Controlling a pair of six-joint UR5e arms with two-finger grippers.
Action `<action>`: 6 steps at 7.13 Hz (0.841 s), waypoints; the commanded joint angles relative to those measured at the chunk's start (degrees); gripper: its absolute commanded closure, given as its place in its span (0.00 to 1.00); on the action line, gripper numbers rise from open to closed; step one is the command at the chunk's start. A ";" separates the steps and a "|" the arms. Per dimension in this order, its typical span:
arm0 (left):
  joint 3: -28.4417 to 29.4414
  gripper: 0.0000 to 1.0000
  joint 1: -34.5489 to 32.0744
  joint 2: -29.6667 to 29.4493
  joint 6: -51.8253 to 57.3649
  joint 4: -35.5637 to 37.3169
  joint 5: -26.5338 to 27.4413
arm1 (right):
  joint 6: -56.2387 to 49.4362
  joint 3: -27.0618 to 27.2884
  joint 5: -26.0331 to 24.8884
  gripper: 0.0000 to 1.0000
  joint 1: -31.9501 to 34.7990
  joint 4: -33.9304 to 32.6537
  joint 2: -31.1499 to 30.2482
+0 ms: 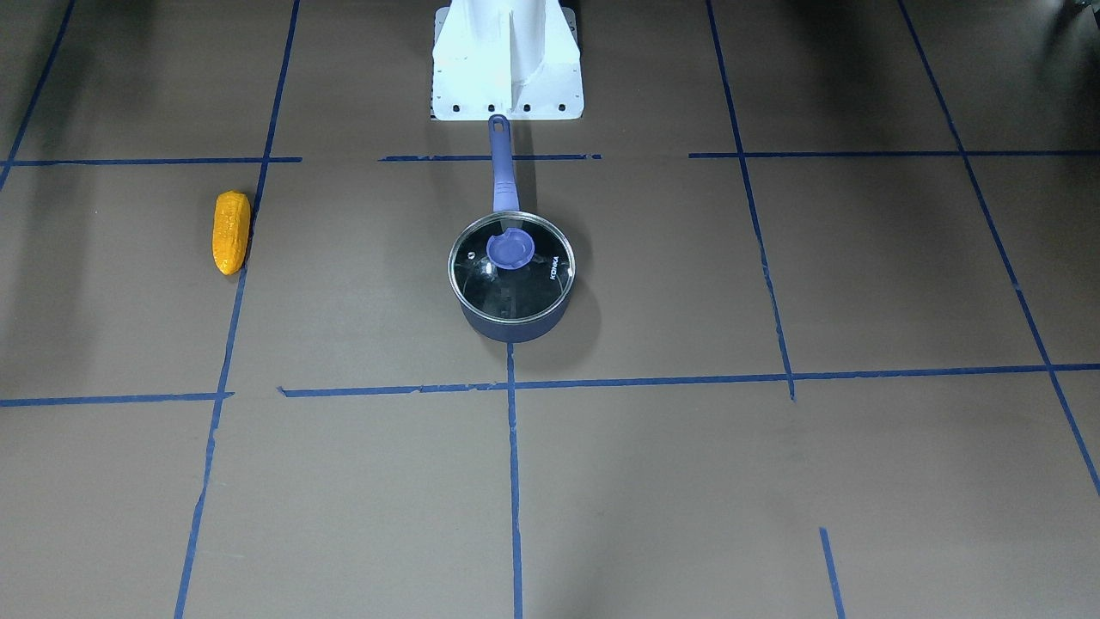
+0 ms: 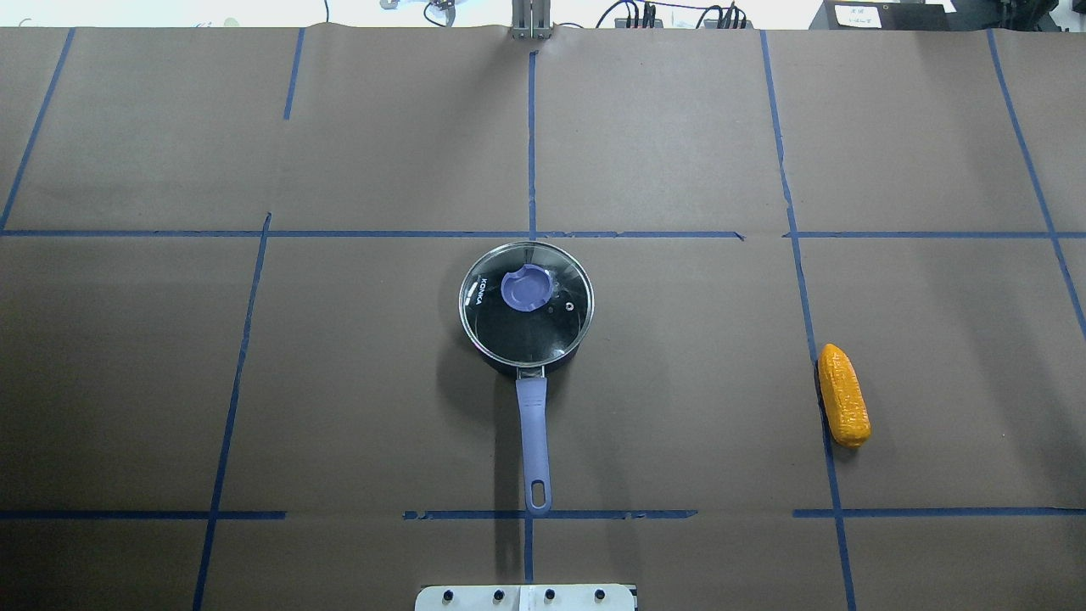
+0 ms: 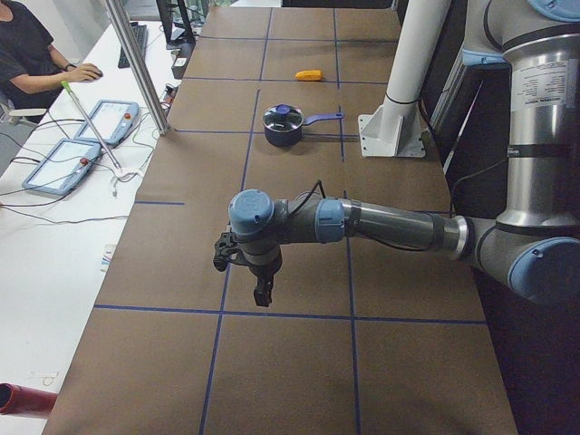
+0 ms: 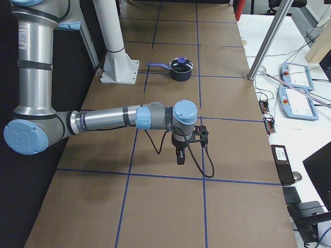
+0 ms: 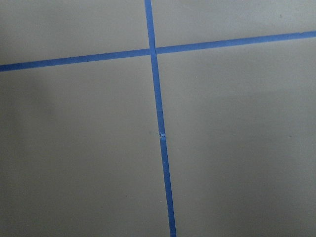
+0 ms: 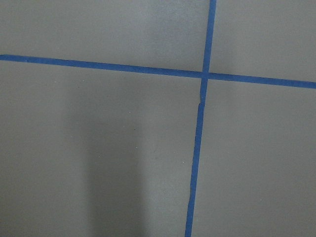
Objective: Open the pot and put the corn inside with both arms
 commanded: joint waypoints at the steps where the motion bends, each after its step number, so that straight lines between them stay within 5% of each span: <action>1: 0.38 0.00 0.49 -0.82 0.08 0.49 0.32 | -0.42 -0.53 -1.13 0.00 -0.80 -0.03 -0.13; 6: 3.64 0.00 0.59 -0.65 0.60 -0.38 0.32 | 0.36 -0.62 -0.17 0.00 -2.03 0.33 -0.31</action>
